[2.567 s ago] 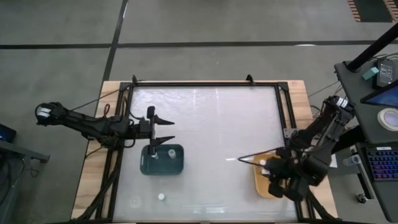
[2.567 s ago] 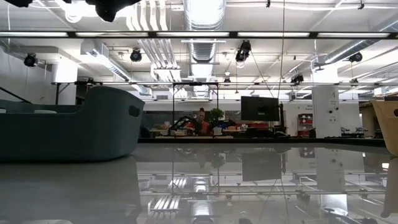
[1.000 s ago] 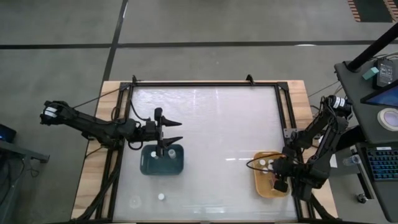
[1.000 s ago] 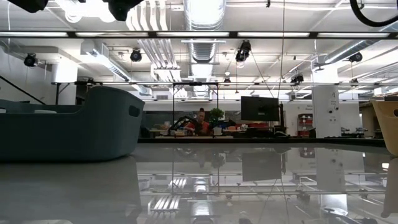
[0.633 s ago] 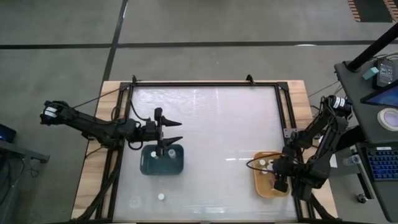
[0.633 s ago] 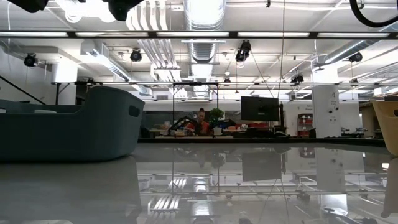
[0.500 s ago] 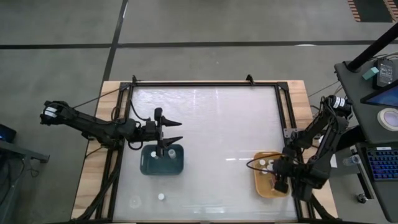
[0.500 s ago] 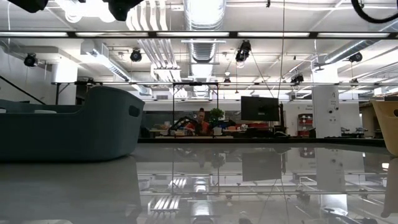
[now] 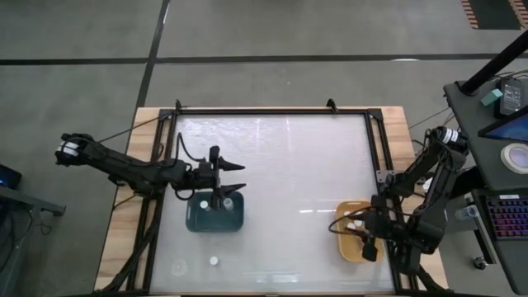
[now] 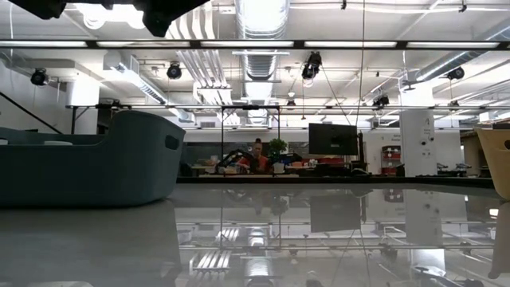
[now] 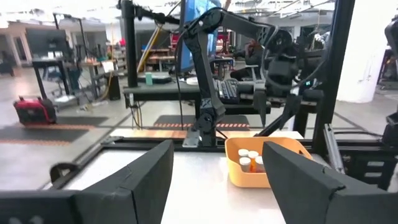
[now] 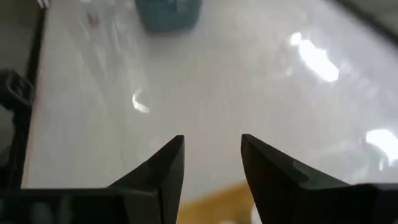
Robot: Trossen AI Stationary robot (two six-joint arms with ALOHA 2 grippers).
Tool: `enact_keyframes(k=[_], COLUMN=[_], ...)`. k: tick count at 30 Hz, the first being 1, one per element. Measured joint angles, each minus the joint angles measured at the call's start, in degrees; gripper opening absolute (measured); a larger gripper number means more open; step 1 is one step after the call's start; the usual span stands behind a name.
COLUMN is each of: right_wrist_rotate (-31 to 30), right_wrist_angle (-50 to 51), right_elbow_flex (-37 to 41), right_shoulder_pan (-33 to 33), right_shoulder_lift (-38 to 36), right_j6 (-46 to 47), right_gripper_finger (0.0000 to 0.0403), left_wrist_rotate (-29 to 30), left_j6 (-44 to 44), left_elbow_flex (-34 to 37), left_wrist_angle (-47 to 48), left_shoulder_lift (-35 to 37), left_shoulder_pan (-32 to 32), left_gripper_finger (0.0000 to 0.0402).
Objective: Pick and place medicine bottles into bin by pill shape (circle, oval)
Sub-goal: Put the blue bottled capsules into the yellow bin
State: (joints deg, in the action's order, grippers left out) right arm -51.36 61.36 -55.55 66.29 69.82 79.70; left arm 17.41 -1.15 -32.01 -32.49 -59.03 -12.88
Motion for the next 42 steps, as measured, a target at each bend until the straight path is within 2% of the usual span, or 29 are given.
enact_keyframes(k=[4, 7, 17, 21, 36, 42], right_wrist_rotate=[-6.5, -9.02, -9.84, -9.6, 7.63, 18.45], right_wrist_angle=[-2.15, -5.37, -20.22, -25.8, -58.41, -73.91], right_elbow_flex=[-1.35, -1.47, -1.09, -0.54, 8.83, 14.11], right_shoulder_pan=[-1.89, -4.19, -14.89, -18.67, -32.38, -39.62], right_shoulder_lift=[-0.02, -0.02, 0.0, 0.0, -0.48, -0.83], right_j6=[-8.41, -16.07, -42.77, -50.74, -81.85, -90.5], right_gripper_finger=[0.0137, 0.0126, 0.0091, 0.0079, 0.0068, 0.0068], left_wrist_rotate=[0.0, 0.0, 0.0, 0.0, 0.0, 0.0], left_j6=[2.36, 2.82, 2.36, 2.34, 2.29, 2.27], left_elbow_flex=[0.0, 0.0, 0.0, 0.0, 0.0, 0.0], left_wrist_angle=[-0.02, -0.07, -0.07, -0.04, -0.02, -0.04], left_shoulder_lift=[-0.75, -1.37, -2.8, -3.1, -3.1, -3.1], left_shoulder_pan=[-0.02, -0.02, -0.02, -0.02, -0.01, 0.0], left_gripper_finger=[0.0231, 0.0231, 0.0231, 0.0231, 0.0231, 0.0231])
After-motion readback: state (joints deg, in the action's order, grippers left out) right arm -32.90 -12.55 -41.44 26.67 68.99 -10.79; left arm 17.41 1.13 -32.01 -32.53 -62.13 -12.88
